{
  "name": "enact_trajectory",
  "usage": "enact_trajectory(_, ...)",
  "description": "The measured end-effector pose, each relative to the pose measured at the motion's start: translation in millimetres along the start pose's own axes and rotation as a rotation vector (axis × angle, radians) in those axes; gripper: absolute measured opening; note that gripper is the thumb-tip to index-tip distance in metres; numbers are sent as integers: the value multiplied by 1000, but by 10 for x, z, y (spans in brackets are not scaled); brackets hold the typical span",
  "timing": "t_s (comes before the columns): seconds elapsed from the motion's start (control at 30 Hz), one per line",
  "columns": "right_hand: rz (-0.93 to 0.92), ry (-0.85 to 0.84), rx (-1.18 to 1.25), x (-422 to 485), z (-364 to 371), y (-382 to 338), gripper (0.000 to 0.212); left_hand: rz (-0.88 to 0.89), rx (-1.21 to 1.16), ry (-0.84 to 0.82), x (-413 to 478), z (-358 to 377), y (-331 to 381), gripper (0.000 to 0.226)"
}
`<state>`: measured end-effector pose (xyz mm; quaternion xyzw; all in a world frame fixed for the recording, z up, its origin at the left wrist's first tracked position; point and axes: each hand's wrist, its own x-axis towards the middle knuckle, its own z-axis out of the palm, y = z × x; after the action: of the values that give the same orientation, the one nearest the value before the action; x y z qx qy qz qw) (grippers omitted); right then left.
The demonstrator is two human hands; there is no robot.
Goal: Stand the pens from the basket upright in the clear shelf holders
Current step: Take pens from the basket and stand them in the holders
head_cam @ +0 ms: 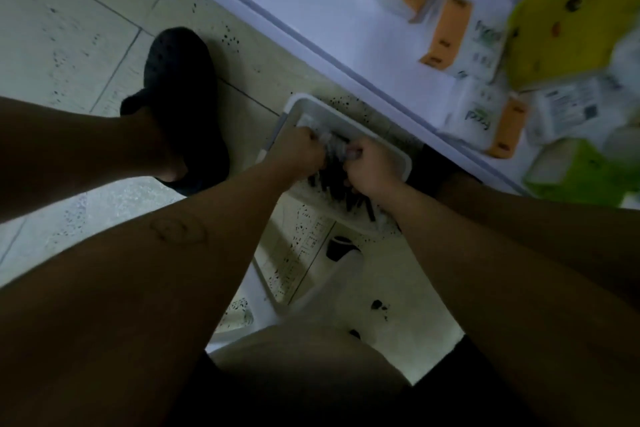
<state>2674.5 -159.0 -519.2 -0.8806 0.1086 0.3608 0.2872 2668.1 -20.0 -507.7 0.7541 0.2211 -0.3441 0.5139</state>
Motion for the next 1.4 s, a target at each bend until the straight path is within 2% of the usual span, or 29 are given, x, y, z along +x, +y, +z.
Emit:
enact_trajectory(0.17,-94,75,60,-292,-208,-61,12,169,-11,87,-263,-98,178,27)
enact_trajectory(0.23,-84,149,125,-388,-294,-109,23,175,-55,104,-371,-117,274,21)
enact_trajectory(0.3,-86,210,235,-510,-395,-193,31,191,-24,121,-471,-129,384,25)
enact_trajectory(0.4,-136,304,367,-700,-586,-349,13,263,54,109,-631,-175,589,25)
enact_trajectory(0.43,-162,341,387,-753,-652,-390,14,288,60,104,-694,-195,661,22)
enact_trajectory(0.5,-224,405,404,-901,-775,-478,14,329,17,107,-832,-239,785,17)
enact_trajectory(0.57,-290,448,448,-1043,-875,-531,4,374,-45,131,-962,-290,871,14)
enact_trajectory(0.67,-346,497,520,-1263,-1012,-640,20,450,-40,167,-1196,-397,1041,25)
enact_trajectory(0.87,-527,593,594,-1695,-1462,-1001,36,745,-82,129,-1802,-554,1631,43)
enact_trajectory(1.03,-701,674,678,-2155,-1979,-1238,29,941,-64,140,-2211,-626,2121,33)
enact_trajectory(1.3,-898,853,755,-2967,-2728,-1355,31,1296,51,185,-2925,-621,2956,39)
enact_trajectory(1.4,-954,903,759,-3336,-2970,-1353,30,1355,45,161,-3250,-564,3219,35)
